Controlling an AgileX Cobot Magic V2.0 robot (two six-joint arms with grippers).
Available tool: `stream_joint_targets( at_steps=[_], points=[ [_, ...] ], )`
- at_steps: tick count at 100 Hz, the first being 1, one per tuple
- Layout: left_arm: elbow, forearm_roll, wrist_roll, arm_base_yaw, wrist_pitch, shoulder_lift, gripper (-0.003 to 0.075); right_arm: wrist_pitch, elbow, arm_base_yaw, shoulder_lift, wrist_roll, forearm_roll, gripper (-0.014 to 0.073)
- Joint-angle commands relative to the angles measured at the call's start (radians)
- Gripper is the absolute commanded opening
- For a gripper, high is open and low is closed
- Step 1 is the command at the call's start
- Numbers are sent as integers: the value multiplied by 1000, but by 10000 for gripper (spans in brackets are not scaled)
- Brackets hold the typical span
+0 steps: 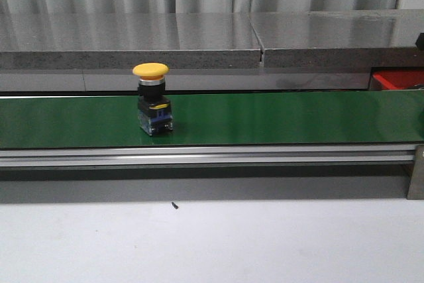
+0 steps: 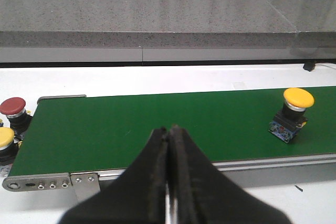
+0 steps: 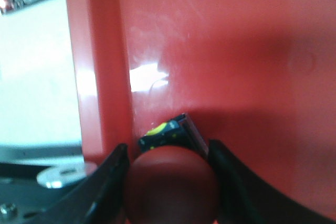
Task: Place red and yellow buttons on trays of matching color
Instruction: 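Carry the red button with the right gripper into the red tray and release, then lower the right gripper onto the yellow button on the belt and grasp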
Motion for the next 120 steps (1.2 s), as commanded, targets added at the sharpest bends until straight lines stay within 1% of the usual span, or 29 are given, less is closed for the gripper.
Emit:
stream_joint_targets(
  at_steps=[1, 25, 32, 39, 49, 54, 58, 63, 82, 94, 120],
  points=[
    [-25, -18, 0, -10, -73, 10, -19, -7, -72, -4, -42, 1, 24, 112],
    [-25, -18, 0, -10, -73, 10, -19, -18, -100, 5, -21, 1, 35, 116],
    [-25, -18, 0, -10, -73, 10, -19, -19, -100, 5, -21, 1, 38, 142],
    [-25, -18, 0, -10, -73, 10, -19, -20, -100, 5, -21, 1, 38, 219],
    [-25, -18, 0, -10, -73, 10, -19, -22, -100, 5, -21, 1, 42, 388],
    [-25, -18, 0, -10, -73, 10, -19, -22, -100, 5, -21, 1, 44, 458],
    [-25, -18, 0, -10, -73, 10, -19, -22, -100, 5, -21, 1, 45, 503],
    [-25, -18, 0, -10, -73, 10, -19, -23, -100, 5, -21, 1, 45, 533],
    [-25, -18, 0, -10, -73, 10, -19, -27, -100, 5, -40, 0, 44, 535],
    [-25, -18, 0, -10, -73, 10, -19, -35, -86, 5, -90, -2, 43, 535],
    [-25, -18, 0, -10, -73, 10, -19, -62, 28, 11, -246, -40, 44, 535]
  ],
)
